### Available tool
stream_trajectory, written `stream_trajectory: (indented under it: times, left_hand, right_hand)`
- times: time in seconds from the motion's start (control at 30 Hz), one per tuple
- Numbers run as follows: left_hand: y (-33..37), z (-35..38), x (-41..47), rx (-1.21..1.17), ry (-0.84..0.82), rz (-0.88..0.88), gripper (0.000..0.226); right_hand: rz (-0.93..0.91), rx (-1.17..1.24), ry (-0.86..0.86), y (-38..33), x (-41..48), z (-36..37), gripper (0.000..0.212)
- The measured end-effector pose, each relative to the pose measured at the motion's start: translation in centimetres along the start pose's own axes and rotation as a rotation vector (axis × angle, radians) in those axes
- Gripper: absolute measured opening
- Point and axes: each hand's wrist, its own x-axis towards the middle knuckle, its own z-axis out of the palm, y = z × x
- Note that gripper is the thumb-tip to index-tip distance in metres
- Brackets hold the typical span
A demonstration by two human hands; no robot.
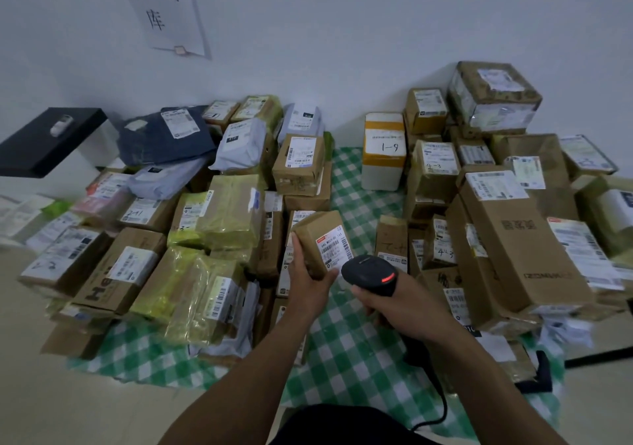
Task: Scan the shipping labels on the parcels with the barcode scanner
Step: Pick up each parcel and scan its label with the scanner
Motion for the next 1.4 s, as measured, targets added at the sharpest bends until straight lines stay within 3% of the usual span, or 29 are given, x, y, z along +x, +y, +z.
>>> stream_trajectory:
  times: [0.2,0.5,0.63,0.93,1.07,1.23,1.4]
  left_hand:
    - [-2.4,-0.2,1.4,0.012,0.062,-0.009,0.123]
    - [-3.8,-1.4,1.7,-0.023,0.016,-0.042,0.124]
    - [-1.9,-1.6,1.6,-0.015,-0.063,-0.138,0.106]
    - [0.7,-2.9,9.8,0.024,-0.063,-0.257,0.077]
    - [1.6,-2.8,11.1,0.099,-0.020,-0.190,0.053]
    - [0.5,-2.6,11.5,0.208,0.015,-0.173,0.063]
    - [0.1,-1.5,10.0,0.458,0.192,0.037,0.066]
  right_hand:
    - [0.013,0.010,-0.011,-0.2,0.2,0.0,0.031]
    - [0.014,0.034,-0.053,-0.6,0.3,0.7,0.026]
    - [0.024,0.037,-0.030,-0.6,0.8,0.7,0.023]
    - [0.074,0.003,0.004,-1.3,3.1,-1.1,0.021]
    - [0.084,0.008,0.007,-1.4,3.8,-1.2,0.027]
    - [0.088,0.027,0.024,-0.9,4.4,-1.3,0.028]
    - [0.065,0.053,0.038,-0.6,4.4,-1.7,0.027]
